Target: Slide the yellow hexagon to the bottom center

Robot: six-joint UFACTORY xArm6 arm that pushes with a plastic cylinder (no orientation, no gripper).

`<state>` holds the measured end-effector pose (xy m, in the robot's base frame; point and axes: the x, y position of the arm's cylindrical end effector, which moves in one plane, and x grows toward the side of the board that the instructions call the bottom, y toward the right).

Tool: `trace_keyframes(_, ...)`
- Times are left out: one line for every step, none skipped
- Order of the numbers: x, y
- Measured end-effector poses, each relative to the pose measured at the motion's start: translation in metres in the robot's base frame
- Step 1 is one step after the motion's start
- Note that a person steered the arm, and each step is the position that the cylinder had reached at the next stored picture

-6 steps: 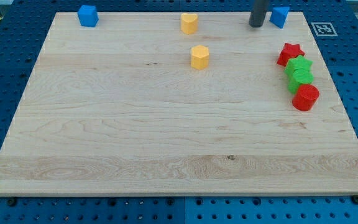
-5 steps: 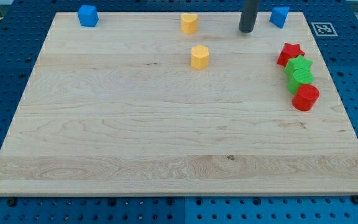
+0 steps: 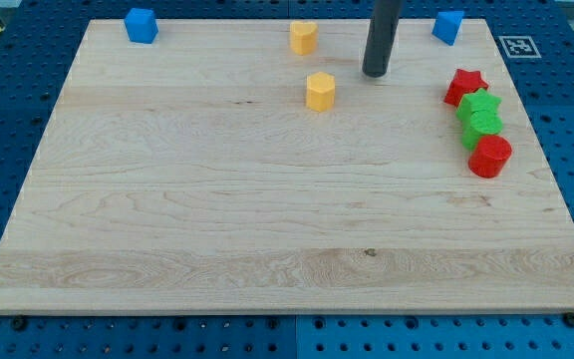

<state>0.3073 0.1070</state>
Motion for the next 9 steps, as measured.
trace_keyframes(0.006,-0.034)
trace_keyframes(0.019,-0.058)
trace_keyframes(0.041,-0.066)
trace_keyframes(0.054,-0.070)
trace_keyframes(0.053,-0.079)
trace_keyframes(0.070,-0.084)
trace_keyframes(0.108,-0.085)
trace_keyframes(0.105,-0.094)
trace_keyframes(0.091,-0.121)
